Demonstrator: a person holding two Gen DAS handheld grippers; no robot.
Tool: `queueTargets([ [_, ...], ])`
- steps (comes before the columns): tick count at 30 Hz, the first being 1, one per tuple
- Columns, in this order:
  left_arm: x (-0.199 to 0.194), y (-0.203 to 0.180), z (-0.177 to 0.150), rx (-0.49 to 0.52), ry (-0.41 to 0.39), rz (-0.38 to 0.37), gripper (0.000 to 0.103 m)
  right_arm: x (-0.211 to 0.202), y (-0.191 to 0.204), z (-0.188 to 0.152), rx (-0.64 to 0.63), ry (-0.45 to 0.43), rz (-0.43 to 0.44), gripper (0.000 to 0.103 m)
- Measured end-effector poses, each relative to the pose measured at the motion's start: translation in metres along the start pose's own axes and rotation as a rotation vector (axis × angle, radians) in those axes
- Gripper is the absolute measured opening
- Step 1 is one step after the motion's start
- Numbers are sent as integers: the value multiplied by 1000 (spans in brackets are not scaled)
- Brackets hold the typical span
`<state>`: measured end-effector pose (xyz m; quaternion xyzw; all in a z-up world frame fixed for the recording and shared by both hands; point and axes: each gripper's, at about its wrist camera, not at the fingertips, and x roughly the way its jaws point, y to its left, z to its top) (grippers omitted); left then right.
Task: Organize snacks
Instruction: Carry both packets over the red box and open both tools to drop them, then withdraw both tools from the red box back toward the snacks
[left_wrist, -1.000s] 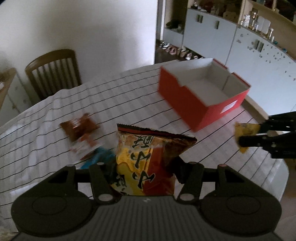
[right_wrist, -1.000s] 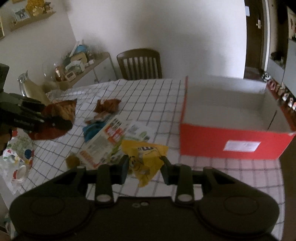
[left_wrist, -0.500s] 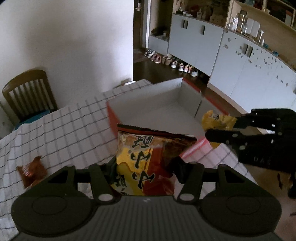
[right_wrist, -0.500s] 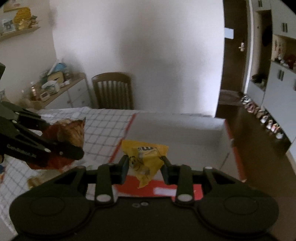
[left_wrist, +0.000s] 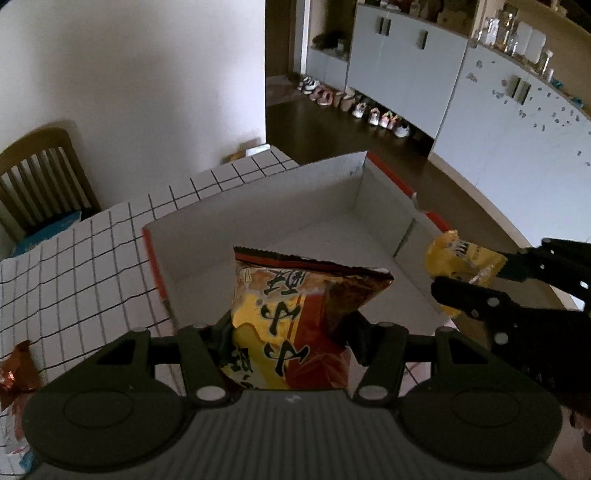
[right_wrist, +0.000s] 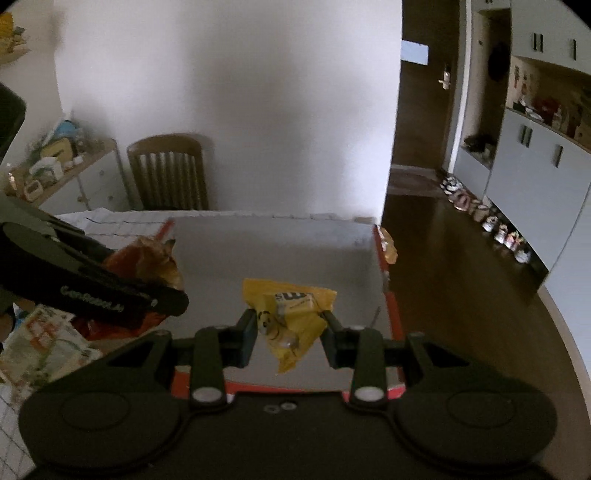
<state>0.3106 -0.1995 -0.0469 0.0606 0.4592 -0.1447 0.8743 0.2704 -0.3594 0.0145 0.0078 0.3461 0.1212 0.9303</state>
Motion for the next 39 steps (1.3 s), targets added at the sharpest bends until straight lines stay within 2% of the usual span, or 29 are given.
queueTargets([
  [7, 44, -11, 13, -7, 65, 19, 59, 27, -6, -5, -8, 66, -24, 35],
  [13, 77, -8, 10, -29, 157, 54, 59, 41, -6, -8, -17, 109, -13, 36],
  [19, 89, -7, 3, -42, 184, 82, 63, 44, -6, -8, -9, 123, 3, 40],
  [21, 87, -7, 2, -50, 183, 84, 70, 43, -7, -8, -6, 120, 8, 49],
  [24, 82, -8, 3, -47, 161, 91, 75, 41, -8, -8, 5, 115, 11, 55],
  [30, 63, -9, 2, -50, 122, 68, 75, 32, -10, -7, 15, 100, 21, 63],
  [34, 43, -9, -1, -53, 82, 59, 75, 23, -9, -4, -2, 87, 25, 64],
  [39, 18, -8, -3, -58, 31, 53, 75, 7, -5, -2, -2, 57, 28, 76],
])
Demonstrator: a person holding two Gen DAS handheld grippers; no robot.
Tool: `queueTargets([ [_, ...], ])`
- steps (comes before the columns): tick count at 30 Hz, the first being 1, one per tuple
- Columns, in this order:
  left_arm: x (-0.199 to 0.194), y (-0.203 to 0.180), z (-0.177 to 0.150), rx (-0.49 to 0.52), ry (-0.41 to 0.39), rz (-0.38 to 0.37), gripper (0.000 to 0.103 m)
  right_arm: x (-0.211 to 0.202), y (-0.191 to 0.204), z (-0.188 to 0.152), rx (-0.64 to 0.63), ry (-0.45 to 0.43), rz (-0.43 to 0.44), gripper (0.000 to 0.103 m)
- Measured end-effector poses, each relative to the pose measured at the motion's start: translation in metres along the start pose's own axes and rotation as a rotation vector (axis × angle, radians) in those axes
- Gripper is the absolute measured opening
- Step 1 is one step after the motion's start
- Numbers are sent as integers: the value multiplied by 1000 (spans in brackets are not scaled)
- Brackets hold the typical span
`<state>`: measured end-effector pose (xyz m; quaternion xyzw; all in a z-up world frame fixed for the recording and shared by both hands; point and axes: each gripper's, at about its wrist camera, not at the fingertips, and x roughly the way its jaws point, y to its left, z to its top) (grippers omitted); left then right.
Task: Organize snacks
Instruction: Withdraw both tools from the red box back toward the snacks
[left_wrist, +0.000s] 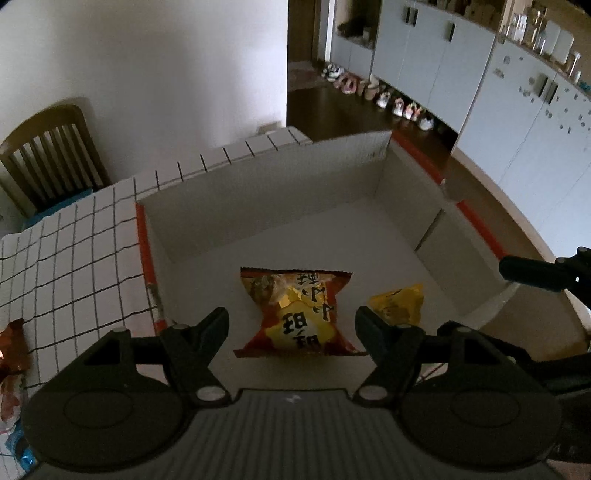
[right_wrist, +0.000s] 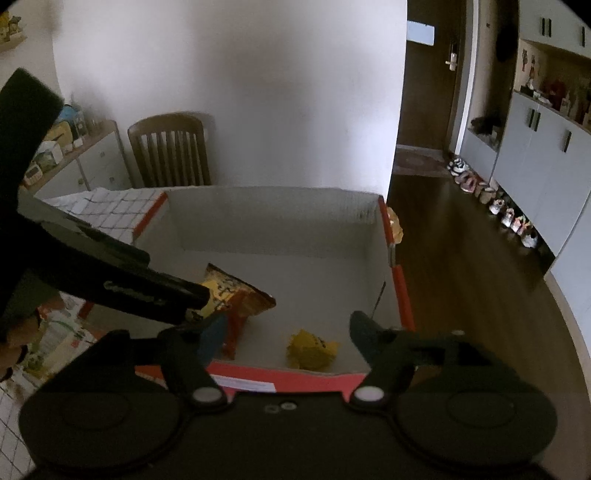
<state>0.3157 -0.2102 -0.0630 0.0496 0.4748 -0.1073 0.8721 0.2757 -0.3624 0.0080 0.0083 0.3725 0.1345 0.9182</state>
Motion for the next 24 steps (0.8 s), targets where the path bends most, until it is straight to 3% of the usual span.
queueTargets([
  [15, -86, 35, -39, -26, -144, -16, 82, -51, 40, 6, -29, -87, 6, 100],
  [24, -132, 63, -73, -6, -195, -22, 85, -78, 74, 4, 7, -132, 9, 103],
])
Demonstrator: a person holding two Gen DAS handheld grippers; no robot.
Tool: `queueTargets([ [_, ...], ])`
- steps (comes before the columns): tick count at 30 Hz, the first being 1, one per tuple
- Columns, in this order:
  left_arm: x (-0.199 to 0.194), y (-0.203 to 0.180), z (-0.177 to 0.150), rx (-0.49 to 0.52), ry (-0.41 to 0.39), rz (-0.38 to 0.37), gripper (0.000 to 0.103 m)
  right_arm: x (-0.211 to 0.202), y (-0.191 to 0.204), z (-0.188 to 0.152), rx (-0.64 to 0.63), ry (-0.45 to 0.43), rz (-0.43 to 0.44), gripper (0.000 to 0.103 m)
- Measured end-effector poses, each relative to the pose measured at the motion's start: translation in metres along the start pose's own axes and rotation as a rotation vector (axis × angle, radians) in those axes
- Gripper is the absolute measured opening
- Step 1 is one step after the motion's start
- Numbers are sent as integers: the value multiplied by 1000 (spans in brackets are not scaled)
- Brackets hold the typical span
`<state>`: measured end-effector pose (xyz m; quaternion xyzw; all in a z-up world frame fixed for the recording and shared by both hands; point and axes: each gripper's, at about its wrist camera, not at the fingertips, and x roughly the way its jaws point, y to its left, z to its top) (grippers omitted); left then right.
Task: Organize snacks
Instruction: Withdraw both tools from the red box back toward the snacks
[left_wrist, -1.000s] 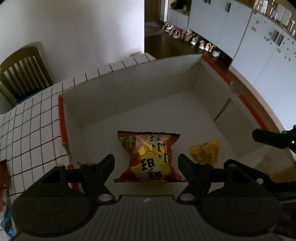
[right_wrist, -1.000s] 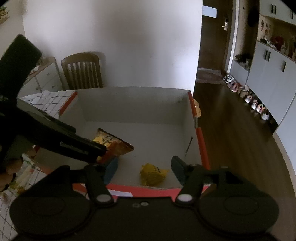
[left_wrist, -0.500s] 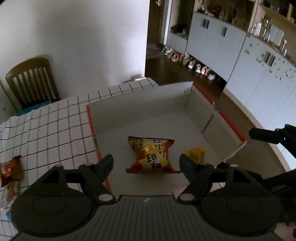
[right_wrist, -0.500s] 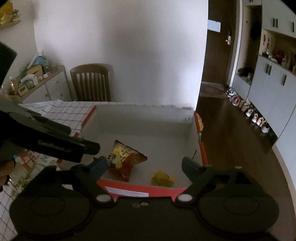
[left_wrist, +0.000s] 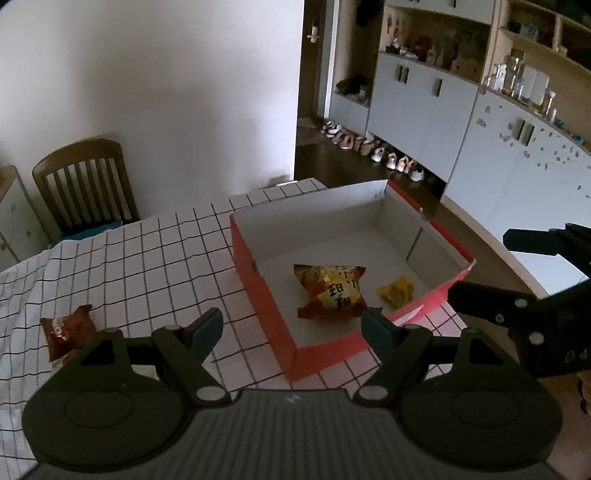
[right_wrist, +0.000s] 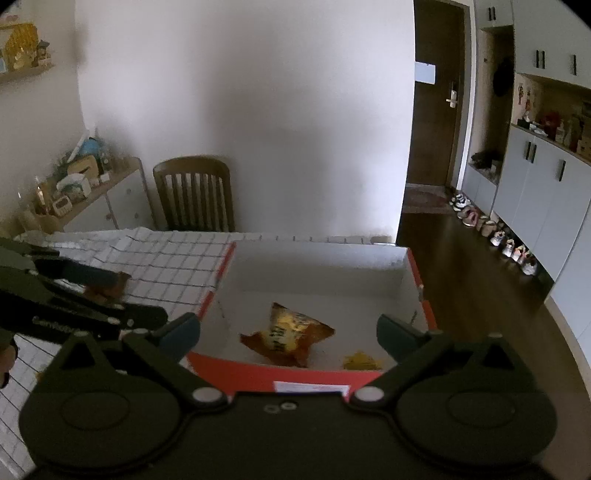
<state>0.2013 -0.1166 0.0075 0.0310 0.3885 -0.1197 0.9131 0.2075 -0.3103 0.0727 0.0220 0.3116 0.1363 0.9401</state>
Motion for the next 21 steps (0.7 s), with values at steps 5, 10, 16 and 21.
queueTargets([
  [5, -30, 15, -12, 9, -36, -23, 88, -15, 26, 0, 23, -24, -1, 103],
  [10, -56, 33, -26, 11, -65, -46, 98, -30, 53, -2, 34, -44, -2, 103],
  [16, -78, 60, -44, 15, -84, -36, 101, -41, 88, -8, 32, -54, -1, 103],
  [21, -91, 92, -62, -13, -90, -28, 102, -42, 117, -16, 41, -50, -1, 103],
])
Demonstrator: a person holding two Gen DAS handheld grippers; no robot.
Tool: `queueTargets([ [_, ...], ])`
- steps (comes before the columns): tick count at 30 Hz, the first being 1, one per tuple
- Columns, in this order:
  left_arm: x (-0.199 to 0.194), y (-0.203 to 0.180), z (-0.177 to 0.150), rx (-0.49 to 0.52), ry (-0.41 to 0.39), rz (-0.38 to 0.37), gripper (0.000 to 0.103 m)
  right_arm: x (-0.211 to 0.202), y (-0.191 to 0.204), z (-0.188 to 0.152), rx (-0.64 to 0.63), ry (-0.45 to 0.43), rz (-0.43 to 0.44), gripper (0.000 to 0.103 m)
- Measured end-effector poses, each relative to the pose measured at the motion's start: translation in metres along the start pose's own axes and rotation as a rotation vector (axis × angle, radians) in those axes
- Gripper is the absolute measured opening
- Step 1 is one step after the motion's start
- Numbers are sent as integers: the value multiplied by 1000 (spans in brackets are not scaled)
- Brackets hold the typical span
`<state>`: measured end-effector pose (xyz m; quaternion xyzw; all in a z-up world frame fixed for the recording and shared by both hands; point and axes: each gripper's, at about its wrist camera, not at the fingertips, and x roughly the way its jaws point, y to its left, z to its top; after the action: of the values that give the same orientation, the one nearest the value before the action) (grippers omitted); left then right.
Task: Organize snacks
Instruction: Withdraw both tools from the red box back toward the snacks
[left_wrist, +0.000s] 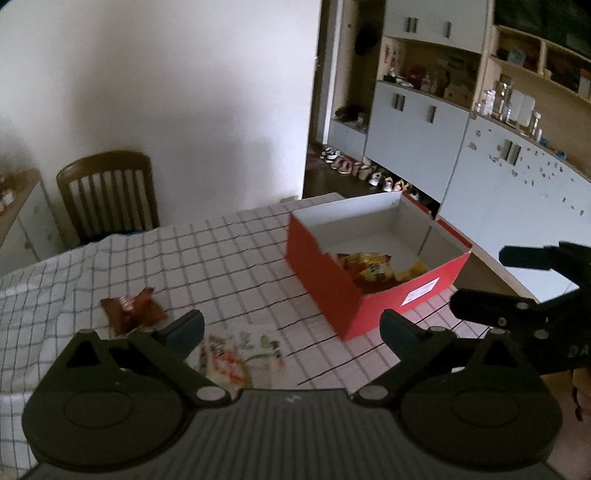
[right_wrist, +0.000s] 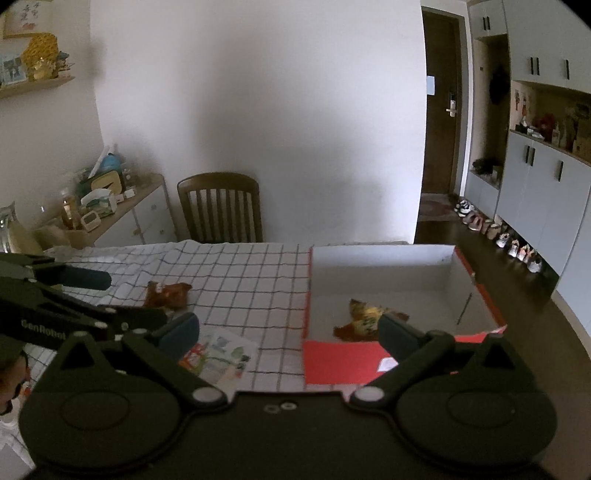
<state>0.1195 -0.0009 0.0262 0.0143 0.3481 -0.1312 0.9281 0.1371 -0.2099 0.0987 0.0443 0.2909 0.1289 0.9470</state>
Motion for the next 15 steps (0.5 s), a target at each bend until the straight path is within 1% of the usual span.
queueTargets([
  [7, -16, 52, -16, -52, 22, 26, 102, 5, 37, -15, 0, 22, 2, 103],
  [15, -20, 102, -33, -92, 37, 90, 102, 22, 68, -35, -2, 76, 4, 103],
])
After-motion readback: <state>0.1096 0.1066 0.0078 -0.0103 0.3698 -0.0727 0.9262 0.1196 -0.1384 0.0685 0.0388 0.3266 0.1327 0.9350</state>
